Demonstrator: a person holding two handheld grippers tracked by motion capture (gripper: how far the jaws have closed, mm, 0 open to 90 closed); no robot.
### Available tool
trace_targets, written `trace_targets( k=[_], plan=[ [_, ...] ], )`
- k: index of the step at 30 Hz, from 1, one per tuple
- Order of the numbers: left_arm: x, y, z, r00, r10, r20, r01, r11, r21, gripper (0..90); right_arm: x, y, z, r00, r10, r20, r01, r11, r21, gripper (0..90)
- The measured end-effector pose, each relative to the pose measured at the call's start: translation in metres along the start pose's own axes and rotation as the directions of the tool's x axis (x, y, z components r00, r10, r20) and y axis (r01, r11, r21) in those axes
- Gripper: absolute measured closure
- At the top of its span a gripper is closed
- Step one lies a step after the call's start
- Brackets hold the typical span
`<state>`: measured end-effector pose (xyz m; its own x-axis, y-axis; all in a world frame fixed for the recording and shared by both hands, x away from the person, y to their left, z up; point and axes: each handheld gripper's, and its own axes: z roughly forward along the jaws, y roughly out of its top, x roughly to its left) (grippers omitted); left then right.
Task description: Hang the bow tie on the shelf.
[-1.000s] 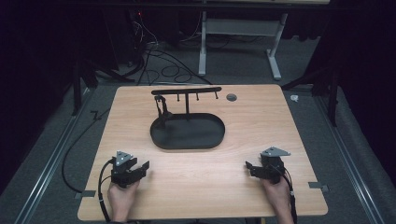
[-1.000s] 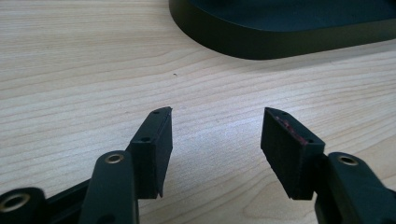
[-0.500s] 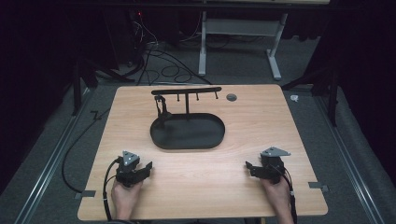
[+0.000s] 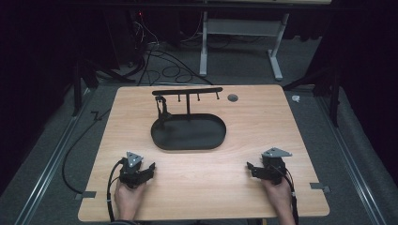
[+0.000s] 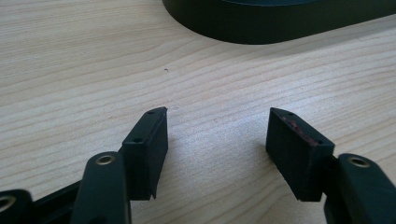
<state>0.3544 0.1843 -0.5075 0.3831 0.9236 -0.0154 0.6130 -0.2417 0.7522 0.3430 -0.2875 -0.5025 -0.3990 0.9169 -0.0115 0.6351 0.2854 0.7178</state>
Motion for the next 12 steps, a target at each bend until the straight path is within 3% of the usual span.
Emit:
trace_targets(
  k=[12],
  plan=[
    [-0.0001, 0.0, 0.0002, 1.0, 0.0, 0.002, 0.0, 1.0, 0.001, 37.2, 0.0, 0.0, 0.0, 1.0, 0.0, 0.0, 0.0, 1.0, 0.0, 27.0]
  ],
)
